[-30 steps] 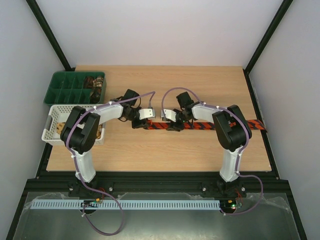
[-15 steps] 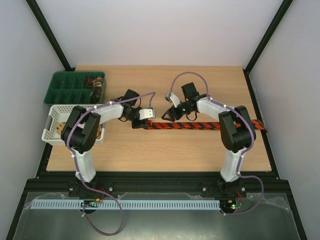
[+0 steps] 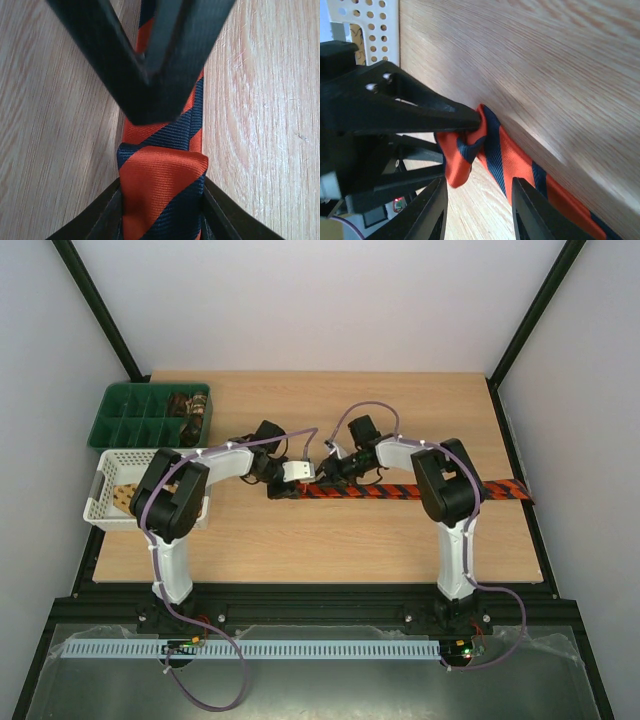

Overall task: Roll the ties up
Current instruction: Roll the tie at the center of the board.

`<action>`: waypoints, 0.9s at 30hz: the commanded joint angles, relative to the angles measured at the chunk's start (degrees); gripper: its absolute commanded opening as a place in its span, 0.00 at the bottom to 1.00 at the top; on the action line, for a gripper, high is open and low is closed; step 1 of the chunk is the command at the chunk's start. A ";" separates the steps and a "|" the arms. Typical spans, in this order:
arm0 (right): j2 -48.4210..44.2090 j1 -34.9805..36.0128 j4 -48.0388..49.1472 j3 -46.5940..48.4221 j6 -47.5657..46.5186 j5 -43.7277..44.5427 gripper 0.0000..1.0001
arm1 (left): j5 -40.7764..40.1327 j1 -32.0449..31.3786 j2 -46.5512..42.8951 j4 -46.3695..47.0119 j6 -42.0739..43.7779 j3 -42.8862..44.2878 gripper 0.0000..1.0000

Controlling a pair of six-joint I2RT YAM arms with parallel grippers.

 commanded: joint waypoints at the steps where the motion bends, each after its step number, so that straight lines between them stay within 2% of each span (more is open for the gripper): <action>1: 2.88 1.33 -0.19 2.78 5.00 -2.20 0.36 | -0.05 -0.30 1.08 -1.45 0.91 1.39 0.38; 15: 7.17 4.19 0.90 5.96 7.40 -4.14 0.31 | -0.36 -0.30 0.34 0.03 -1.26 0.70 0.37; 18: 8.08 4.29 0.85 5.99 7.39 -3.93 0.25 | -0.40 -0.30 0.37 0.04 -1.42 0.70 0.37; 23: 8.00 4.28 -1.24 6.09 4.74 -1.32 0.05 | -0.51 -0.02 0.18 -0.24 -1.87 0.40 0.37; 25: 8.02 4.29 -2.19 6.18 3.43 0.27 0.02 | -0.34 0.59 -0.49 -0.60 -1.72 0.01 0.40; 27: 8.37 4.29 -2.94 6.41 2.57 1.71 0.02 | 0.82 1.94 -1.32 -1.69 -0.53 -0.41 0.48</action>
